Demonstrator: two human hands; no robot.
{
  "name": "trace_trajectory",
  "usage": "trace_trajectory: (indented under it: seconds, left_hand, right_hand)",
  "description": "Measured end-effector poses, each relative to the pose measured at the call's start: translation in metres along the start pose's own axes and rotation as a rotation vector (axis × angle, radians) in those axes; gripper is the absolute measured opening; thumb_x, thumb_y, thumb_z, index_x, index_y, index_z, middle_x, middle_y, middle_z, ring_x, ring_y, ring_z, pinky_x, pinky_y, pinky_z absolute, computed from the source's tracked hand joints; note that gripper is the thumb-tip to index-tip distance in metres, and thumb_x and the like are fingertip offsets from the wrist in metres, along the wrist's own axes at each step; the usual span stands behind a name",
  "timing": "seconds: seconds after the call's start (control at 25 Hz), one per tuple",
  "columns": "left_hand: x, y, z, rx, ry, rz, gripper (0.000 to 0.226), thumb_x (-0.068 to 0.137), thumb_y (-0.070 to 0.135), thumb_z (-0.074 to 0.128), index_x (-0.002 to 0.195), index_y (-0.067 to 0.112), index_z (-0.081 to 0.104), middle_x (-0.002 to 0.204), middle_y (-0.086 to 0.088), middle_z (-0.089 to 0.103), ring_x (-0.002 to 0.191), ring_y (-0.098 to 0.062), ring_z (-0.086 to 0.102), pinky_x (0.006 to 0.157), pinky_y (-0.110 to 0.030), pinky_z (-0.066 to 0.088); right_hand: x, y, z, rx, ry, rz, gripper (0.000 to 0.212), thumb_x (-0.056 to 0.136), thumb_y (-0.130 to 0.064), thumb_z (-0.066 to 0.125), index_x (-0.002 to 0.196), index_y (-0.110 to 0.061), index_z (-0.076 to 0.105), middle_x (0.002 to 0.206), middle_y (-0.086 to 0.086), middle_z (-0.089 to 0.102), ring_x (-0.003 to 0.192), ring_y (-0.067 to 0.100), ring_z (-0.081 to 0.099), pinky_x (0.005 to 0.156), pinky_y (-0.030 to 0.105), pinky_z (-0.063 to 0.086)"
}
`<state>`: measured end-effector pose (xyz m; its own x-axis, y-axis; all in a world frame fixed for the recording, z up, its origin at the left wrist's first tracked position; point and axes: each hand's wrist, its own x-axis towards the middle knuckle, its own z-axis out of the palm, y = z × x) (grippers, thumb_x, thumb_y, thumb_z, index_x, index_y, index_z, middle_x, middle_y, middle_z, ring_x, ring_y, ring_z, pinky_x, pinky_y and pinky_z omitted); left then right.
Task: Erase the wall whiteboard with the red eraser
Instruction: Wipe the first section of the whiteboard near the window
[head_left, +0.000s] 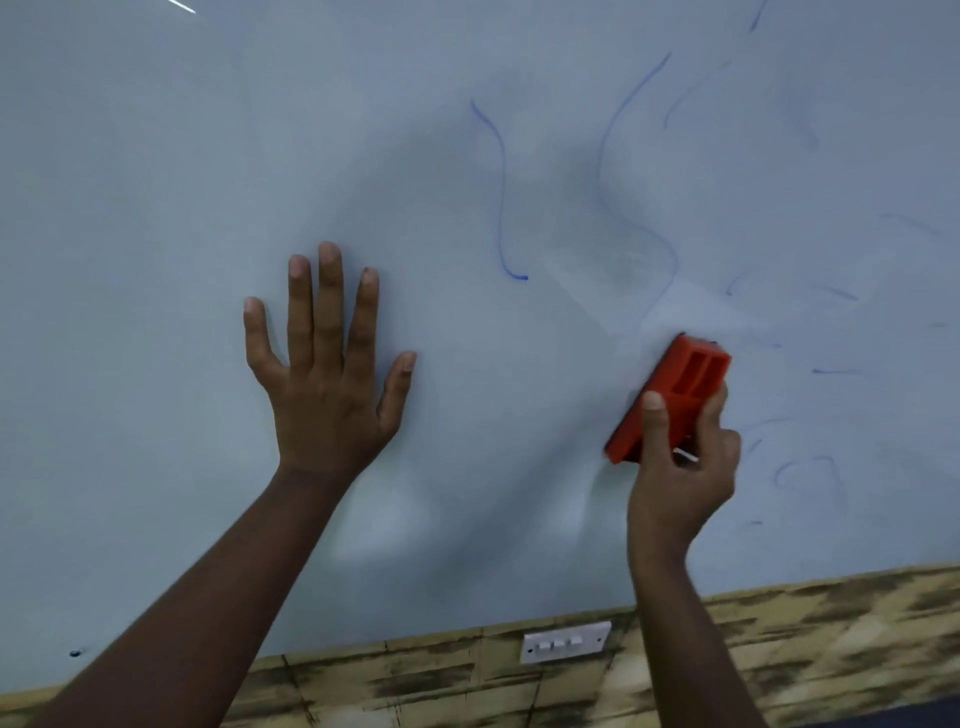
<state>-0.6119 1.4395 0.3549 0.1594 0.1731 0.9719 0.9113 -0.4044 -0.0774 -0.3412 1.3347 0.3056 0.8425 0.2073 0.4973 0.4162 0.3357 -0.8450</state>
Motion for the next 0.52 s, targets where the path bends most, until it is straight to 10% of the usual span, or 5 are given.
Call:
trace_trajectory:
  seconds: [0.28, 0.52]
  left_hand:
    - [0.001, -0.001, 0.001, 0.018, 0.014, 0.014, 0.072, 0.11, 0.046, 0.046, 0.168, 0.011, 0.02, 0.172, -0.02, 0.018, 0.165, -0.027, 0.001, 0.129, -0.061, 0.005]
    - [-0.001, -0.003, 0.003, 0.023, 0.037, 0.038, 0.07, 0.11, 0.045, 0.047, 0.166, 0.009, 0.026, 0.172, -0.02, 0.021, 0.164, -0.029, 0.006, 0.129, -0.061, 0.006]
  right_hand:
    - [-0.092, -0.008, 0.033, -0.262, -0.372, -0.583, 0.067, 0.093, -0.059, 0.067, 0.147, -0.023, 0.054, 0.099, 0.003, 0.051, 0.088, 0.019, 0.049, 0.071, 0.038, 0.051]
    - [-0.026, -0.017, 0.012, -0.268, -0.318, -0.538, 0.068, 0.084, -0.055, 0.076, 0.145, -0.028, 0.059, 0.098, 0.001, 0.05, 0.085, 0.024, 0.054, 0.072, 0.038, 0.051]
